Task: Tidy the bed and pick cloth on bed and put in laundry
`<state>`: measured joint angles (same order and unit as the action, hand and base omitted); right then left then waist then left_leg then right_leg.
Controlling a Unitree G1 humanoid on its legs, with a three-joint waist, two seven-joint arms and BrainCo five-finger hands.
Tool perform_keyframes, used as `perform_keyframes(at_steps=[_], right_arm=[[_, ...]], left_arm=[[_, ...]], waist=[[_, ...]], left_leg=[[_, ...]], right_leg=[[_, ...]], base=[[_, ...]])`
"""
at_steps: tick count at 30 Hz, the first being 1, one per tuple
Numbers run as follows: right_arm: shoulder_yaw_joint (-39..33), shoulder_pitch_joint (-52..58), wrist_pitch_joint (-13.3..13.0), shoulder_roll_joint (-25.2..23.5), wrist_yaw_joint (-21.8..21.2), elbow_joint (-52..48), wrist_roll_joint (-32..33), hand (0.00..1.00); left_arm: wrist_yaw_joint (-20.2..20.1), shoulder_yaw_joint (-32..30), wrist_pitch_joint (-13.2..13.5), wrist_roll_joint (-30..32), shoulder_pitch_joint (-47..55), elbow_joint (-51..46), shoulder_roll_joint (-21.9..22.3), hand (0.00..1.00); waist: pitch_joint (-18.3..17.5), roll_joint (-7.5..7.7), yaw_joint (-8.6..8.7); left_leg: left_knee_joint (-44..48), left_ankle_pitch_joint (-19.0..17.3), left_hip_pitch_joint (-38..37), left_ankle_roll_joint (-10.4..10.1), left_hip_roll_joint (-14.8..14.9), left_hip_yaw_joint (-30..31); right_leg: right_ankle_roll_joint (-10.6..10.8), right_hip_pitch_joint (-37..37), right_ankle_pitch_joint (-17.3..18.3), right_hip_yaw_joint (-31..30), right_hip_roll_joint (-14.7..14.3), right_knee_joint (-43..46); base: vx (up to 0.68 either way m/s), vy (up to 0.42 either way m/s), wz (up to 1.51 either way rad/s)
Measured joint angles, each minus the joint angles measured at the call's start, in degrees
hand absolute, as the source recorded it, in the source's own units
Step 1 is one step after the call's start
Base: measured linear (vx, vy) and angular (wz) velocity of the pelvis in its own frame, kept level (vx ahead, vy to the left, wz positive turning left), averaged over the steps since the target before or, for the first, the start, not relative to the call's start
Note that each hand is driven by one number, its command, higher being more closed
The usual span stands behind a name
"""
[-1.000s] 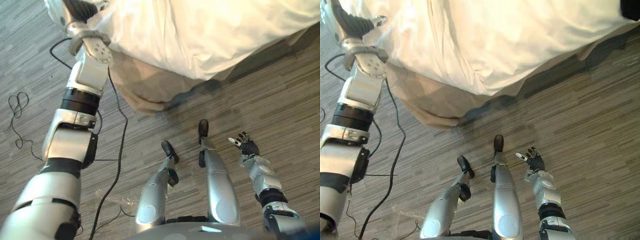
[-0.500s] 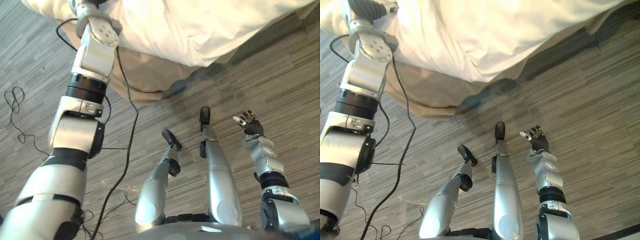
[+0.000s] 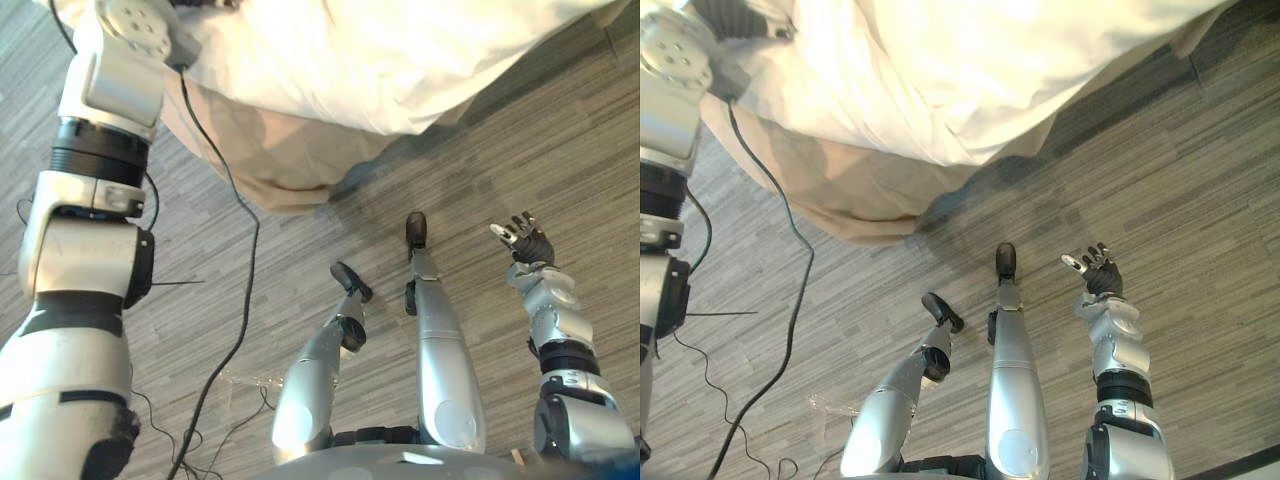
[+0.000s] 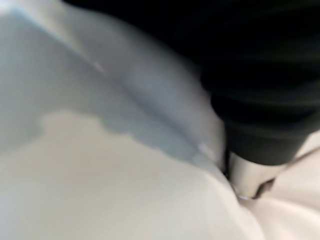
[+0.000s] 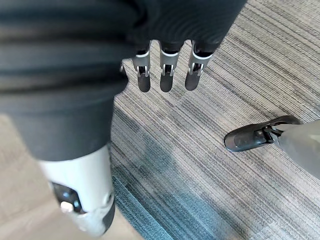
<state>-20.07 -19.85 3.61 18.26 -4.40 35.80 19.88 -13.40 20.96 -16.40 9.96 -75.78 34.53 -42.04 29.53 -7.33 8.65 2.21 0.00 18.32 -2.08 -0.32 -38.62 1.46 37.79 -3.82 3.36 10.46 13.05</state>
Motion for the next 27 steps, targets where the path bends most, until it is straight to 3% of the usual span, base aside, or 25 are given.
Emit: perform_keyframes(at_steps=[3,6,8,10,11,13,16,17,23,24,27], right_arm=[[0.6,2.6,-1.7,0.1,0.0,0.3,-1.1,0.0],[1.6,4.2,-2.8,0.1,0.4,2.3,-1.3,0.0],[2.6,4.8,-2.9,0.5,1.1,3.6,-2.7,0.0],[2.8,5.4,-2.8,1.2,2.0,5.6,-3.3,0.0],[2.8,5.4,-2.8,1.3,2.3,6.3,-3.4,0.0],[3.7,5.4,-2.3,1.4,2.6,10.0,-4.5,0.0],[3.8,5.9,-1.3,1.4,2.8,14.2,-5.6,0.0],[3.8,6.7,-0.9,1.4,3.1,16.2,-5.6,0.0],[3.8,14.0,0.8,1.2,3.6,20.4,-5.5,0.0],[3.8,15.9,1.2,0.7,3.6,20.5,-5.5,0.0],[3.7,19.6,2.1,-0.4,3.4,21.9,-5.1,0.0]], left_arm=[[-0.7,1.8,3.5,-4.9,3.2,-1.4,-0.1,1.0],[-3.9,3.9,6.6,-9.0,9.4,-6.8,-1.8,1.0],[-6.3,3.9,8.2,-9.4,14.0,-9.3,-2.3,1.0],[-8.9,3.8,10.0,-10.7,20.8,-14.0,-3.9,1.0],[-9.3,3.7,10.3,-11.2,22.5,-15.1,-4.5,1.0],[-10.9,1.6,11.1,-12.9,30.1,-19.7,-6.9,1.0],[-11.6,-4.0,13.0,-13.9,39.0,-23.9,-6.9,1.0],[-11.9,-6.3,13.8,-13.9,43.0,-25.7,-6.9,0.0],[-14.3,-13.4,17.2,-13.9,57.0,-29.8,-5.0,0.0],[-14.4,-14.6,17.7,-13.9,60.8,-29.9,-3.5,0.0],[-13.4,-16.1,18.3,-12.2,69.4,-28.3,3.3,0.0]], waist=[[-0.4,-0.83,-0.02],[-0.8,-1.43,-0.2],[-1.6,-2.53,-0.2],[-3.9,-5.16,-0.26],[-4.3,-5.72,-0.32],[-5.7,-7.07,-0.68],[-7.7,-7.25,-0.68],[-9.3,-7.18,-0.56],[-16.3,-6.49,-0.33],[-18.6,-6.32,-0.35],[-21.0,-5.17,-1.02]], left_leg=[[-0.1,0.7,-2.0,-0.7,-1.0,0.5],[-0.1,1.6,-5.0,-1.5,-1.8,2.3],[-0.1,1.7,-6.9,-1.5,-1.8,4.0],[-0.1,1.7,-7.8,-1.5,-1.9,6.2],[-0.1,1.7,-8.1,-1.5,-1.9,6.8],[-0.2,1.7,-9.7,-1.5,-1.9,9.2],[-0.3,1.7,-11.5,-1.5,-1.9,12.3],[-0.3,1.6,-12.4,-1.5,-1.8,14.0],[-0.5,1.0,-17.5,-1.8,-0.8,20.2],[-0.5,0.6,-18.0,-2.0,-0.2,21.3],[-0.2,-1.1,-20.2,-2.6,1.6,23.9]], right_leg=[[0.8,-2.5,0.7,0.8,1.6,0.0],[0.8,-6.5,0.8,2.5,2.9,-0.5],[0.8,-9.4,0.8,3.6,3.2,-1.0],[0.9,-11.4,0.8,4.7,3.6,-1.3],[0.9,-12.1,0.8,5.2,3.7,-1.7],[0.9,-15.7,0.8,6.0,3.6,-4.2],[1.5,-19.6,0.4,7.1,3.4,-7.5],[1.7,-21.5,0.3,7.9,3.3,-9.2],[2.3,-31.1,-0.2,11.4,1.8,-15.1],[2.3,-32.1,-0.2,11.9,1.2,-16.1],[2.3,-35.9,-0.2,13.7,-0.8,-17.7]], base=[[0.17,0.039,0.17],[0.15,0.02,0.21],[0.13,0.026,0.24],[0.11,0.028,0.32],[0.11,0.012,0.3],[0.09,0.001,0.22],[0.07,-0.015,0.12],[0.08,-0.02,0.15],[0.07,-0.052,0.09],[0.1,-0.1,0.1],[0.08,-0.091,0.16]])
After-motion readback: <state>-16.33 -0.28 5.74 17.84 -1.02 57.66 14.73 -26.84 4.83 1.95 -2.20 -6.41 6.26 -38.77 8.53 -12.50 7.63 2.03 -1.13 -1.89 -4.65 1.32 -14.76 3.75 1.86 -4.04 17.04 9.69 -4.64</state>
